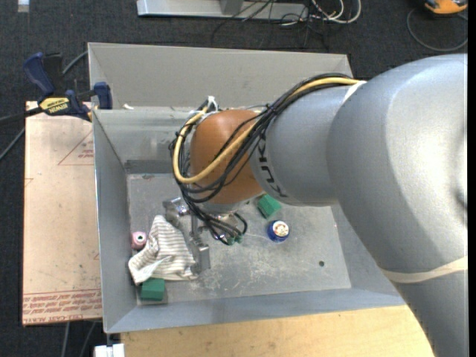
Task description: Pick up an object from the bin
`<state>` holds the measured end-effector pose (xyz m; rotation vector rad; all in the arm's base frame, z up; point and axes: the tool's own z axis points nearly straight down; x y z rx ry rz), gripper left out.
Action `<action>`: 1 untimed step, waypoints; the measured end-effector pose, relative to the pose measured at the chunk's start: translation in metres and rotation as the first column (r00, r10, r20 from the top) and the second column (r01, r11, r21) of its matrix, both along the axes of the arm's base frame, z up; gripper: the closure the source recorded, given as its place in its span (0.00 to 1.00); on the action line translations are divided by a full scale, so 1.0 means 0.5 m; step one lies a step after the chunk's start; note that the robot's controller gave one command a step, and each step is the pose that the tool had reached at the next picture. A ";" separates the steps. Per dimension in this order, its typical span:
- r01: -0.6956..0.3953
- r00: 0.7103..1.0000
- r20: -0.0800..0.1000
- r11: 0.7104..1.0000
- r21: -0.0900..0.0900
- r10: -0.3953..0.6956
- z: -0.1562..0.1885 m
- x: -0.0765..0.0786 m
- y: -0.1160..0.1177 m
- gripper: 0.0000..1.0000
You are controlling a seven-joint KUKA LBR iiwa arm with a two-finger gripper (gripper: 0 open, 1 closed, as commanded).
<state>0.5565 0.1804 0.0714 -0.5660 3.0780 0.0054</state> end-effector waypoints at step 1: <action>0.075 0.997 0.008 0.997 0.002 -0.075 -0.002 0.039 0.099 0.00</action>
Offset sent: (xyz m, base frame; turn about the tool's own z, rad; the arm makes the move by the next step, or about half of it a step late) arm -0.0119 0.0503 -0.0014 -0.1216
